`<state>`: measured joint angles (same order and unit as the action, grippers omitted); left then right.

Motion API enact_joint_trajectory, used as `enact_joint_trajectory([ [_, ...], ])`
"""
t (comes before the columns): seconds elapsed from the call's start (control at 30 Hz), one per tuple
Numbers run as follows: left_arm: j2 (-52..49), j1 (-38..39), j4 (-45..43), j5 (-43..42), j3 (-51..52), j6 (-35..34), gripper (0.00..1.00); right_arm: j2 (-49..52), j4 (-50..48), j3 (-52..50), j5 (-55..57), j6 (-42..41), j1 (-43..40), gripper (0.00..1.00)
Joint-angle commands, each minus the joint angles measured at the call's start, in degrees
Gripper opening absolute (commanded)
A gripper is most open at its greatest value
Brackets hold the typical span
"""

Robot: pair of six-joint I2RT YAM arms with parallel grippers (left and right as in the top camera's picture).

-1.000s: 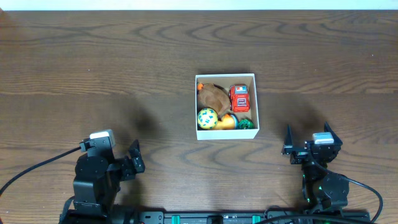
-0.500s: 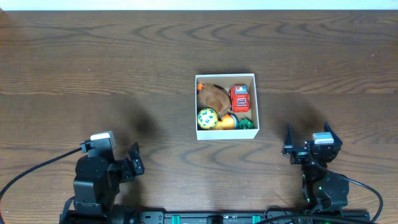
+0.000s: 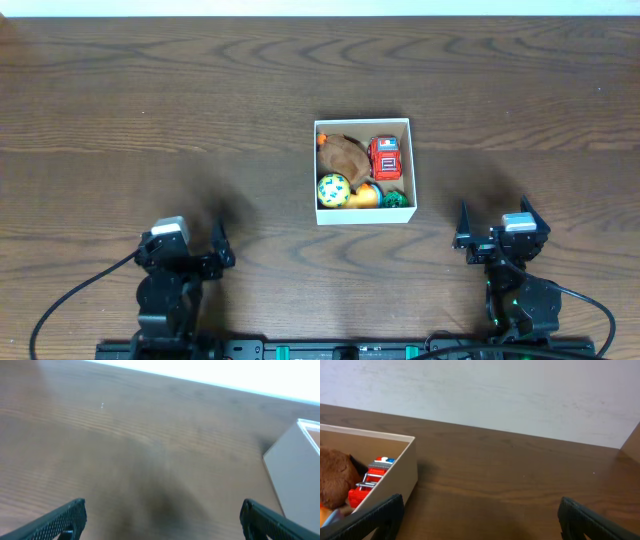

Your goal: Pack container

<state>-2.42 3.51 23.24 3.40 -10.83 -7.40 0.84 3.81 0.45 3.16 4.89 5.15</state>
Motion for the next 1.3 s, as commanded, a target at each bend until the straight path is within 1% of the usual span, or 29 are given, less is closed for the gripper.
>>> enact_joint_trajectory([
  [0.0, 2.1, -0.28, -5.7, 0.28, 4.46, 2.21, 0.98, -0.42, 0.24, -0.13, -0.39, 0.74, -0.42, 0.99],
  [0.07, 2.34, -0.35, -12.41, 0.28, 7.37, 4.81, 0.98, -0.42, 0.24, -0.13, -0.42, 0.74, -0.42, 0.99],
  [0.2, 2.34, -0.35, -19.43, 0.31, 10.6, 8.81, 0.98, -0.42, 0.24, -0.13, -0.42, 0.74, -0.42, 0.99],
  [0.33, 2.34, -0.35, -19.5, 0.28, 10.62, 11.28, 0.98, -0.42, 0.24, -0.13, -0.42, 0.74, -0.42, 0.99],
  [1.27, 1.7, -0.33, -19.5, 0.22, 10.6, 11.26, 0.98, -0.42, 0.24, -0.13, -0.42, 0.76, -0.42, 0.99],
])
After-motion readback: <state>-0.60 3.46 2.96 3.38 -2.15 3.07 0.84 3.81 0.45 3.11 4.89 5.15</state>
